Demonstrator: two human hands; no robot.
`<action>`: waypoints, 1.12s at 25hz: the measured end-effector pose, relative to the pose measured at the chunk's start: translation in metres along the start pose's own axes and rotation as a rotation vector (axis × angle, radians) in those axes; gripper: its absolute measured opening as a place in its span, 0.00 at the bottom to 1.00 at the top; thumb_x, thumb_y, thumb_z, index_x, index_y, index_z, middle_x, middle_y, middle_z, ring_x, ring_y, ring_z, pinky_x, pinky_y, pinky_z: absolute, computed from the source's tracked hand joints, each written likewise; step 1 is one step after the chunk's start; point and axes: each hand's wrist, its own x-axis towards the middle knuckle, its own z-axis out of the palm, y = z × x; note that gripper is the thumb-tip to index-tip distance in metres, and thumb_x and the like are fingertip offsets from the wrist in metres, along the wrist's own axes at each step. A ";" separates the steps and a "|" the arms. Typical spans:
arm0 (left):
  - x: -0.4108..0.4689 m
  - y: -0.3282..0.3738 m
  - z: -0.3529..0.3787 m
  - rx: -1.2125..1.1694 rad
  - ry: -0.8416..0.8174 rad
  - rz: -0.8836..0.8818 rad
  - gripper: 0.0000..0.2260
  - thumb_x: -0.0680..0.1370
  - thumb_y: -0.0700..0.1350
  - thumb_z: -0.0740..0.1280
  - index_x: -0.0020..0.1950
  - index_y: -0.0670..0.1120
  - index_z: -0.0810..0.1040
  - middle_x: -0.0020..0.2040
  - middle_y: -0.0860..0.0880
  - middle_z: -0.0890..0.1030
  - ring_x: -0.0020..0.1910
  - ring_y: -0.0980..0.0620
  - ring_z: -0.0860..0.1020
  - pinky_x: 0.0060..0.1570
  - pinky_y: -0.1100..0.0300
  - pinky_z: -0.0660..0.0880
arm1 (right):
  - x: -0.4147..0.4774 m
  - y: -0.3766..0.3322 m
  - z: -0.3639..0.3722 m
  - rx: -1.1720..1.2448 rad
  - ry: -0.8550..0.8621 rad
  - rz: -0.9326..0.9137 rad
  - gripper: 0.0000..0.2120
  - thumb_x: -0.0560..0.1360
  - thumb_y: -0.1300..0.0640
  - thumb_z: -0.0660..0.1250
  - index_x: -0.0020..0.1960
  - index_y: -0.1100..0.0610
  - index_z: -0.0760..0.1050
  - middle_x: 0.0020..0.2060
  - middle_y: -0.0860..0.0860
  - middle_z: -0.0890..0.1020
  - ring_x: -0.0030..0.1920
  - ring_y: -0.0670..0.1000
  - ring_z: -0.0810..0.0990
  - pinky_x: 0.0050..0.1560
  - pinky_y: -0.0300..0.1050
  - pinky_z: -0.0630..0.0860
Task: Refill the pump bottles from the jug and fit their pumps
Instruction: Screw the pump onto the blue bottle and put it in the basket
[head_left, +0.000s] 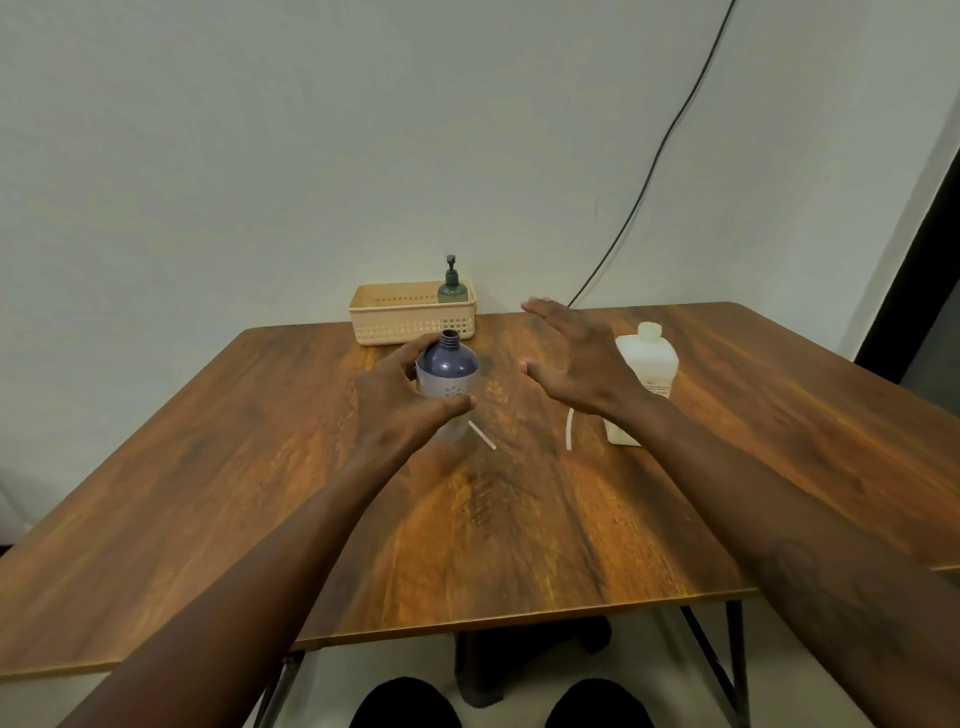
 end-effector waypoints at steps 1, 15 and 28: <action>0.001 -0.005 -0.003 -0.005 0.006 -0.004 0.36 0.63 0.54 0.84 0.70 0.52 0.79 0.61 0.56 0.83 0.56 0.61 0.81 0.55 0.64 0.80 | 0.003 -0.004 0.009 0.017 -0.014 0.013 0.30 0.74 0.49 0.76 0.74 0.52 0.73 0.71 0.52 0.77 0.70 0.54 0.76 0.70 0.51 0.71; 0.006 -0.078 -0.039 0.026 0.059 -0.115 0.37 0.63 0.57 0.83 0.71 0.51 0.78 0.61 0.60 0.81 0.55 0.69 0.78 0.53 0.75 0.74 | 0.066 -0.027 0.157 -0.093 -0.449 0.381 0.18 0.69 0.41 0.78 0.40 0.53 0.75 0.40 0.52 0.79 0.37 0.49 0.77 0.30 0.43 0.68; -0.003 -0.044 -0.031 0.047 -0.021 -0.104 0.36 0.63 0.49 0.84 0.67 0.59 0.73 0.57 0.61 0.78 0.52 0.75 0.74 0.51 0.79 0.71 | 0.071 -0.072 0.059 0.990 0.229 0.377 0.12 0.80 0.60 0.71 0.61 0.62 0.77 0.49 0.57 0.86 0.50 0.53 0.88 0.50 0.47 0.85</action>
